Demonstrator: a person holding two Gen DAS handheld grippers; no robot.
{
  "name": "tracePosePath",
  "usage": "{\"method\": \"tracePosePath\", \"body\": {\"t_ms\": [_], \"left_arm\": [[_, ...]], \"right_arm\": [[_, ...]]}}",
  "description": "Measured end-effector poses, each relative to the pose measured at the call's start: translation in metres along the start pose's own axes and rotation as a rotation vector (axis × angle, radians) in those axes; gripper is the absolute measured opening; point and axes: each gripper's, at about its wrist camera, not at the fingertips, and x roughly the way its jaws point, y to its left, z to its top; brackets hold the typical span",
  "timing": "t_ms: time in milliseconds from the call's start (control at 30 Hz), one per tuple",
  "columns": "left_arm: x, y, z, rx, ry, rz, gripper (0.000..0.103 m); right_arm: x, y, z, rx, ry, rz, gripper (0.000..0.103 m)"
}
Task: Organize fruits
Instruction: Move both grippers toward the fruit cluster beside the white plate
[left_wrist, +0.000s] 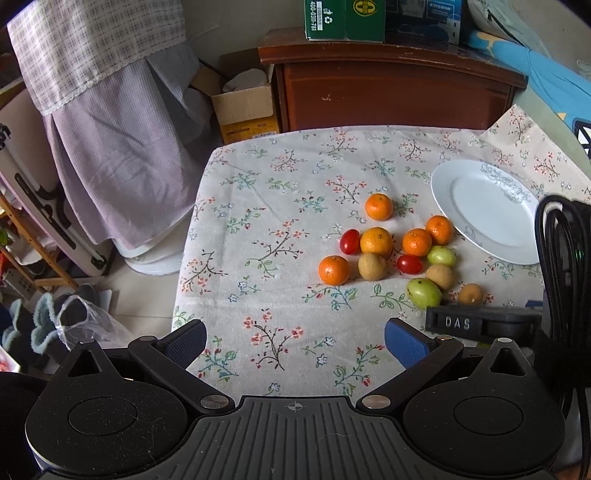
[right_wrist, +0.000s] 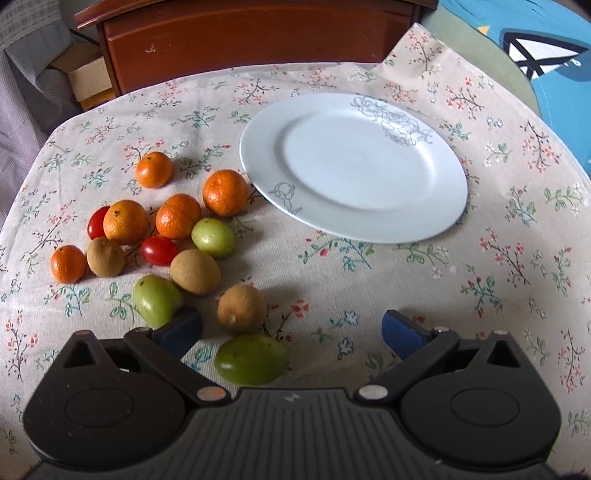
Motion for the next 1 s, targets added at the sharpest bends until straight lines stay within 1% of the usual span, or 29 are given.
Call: {"method": "tracePosePath", "body": {"t_ms": [167,267,367,433,567,767,867,1000], "left_arm": [[-0.001,-0.003,-0.001,0.013,0.005,0.003,0.103],[0.001,-0.002,0.0,0.014,0.021,0.002,0.103],[0.002,0.001,0.001,-0.008,0.033,-0.014,0.103],[0.002,0.004,0.002,-0.022,0.038,-0.021,0.103],[0.005,0.006,0.004,-0.032,0.049,-0.02,0.103],[0.011,0.007,0.006,-0.035,0.061,-0.009,0.103],[0.014,0.008,0.007,-0.036,0.066,-0.013,0.103],[0.016,0.01,0.009,-0.045,0.068,-0.016,0.103]], "right_arm": [[-0.004,0.001,-0.007,0.002,-0.003,0.005,0.103],[-0.003,0.002,-0.001,-0.018,0.041,0.018,0.103],[-0.002,0.004,0.004,-0.046,0.093,0.034,0.103],[0.0,0.006,0.006,-0.052,0.11,0.036,0.103],[0.001,0.008,0.005,-0.055,0.092,0.035,0.103],[0.004,0.008,0.011,-0.077,0.109,0.05,0.103],[0.003,0.007,0.01,-0.087,0.085,0.059,0.103],[0.0,0.007,0.007,-0.095,0.053,0.045,0.102]]}}
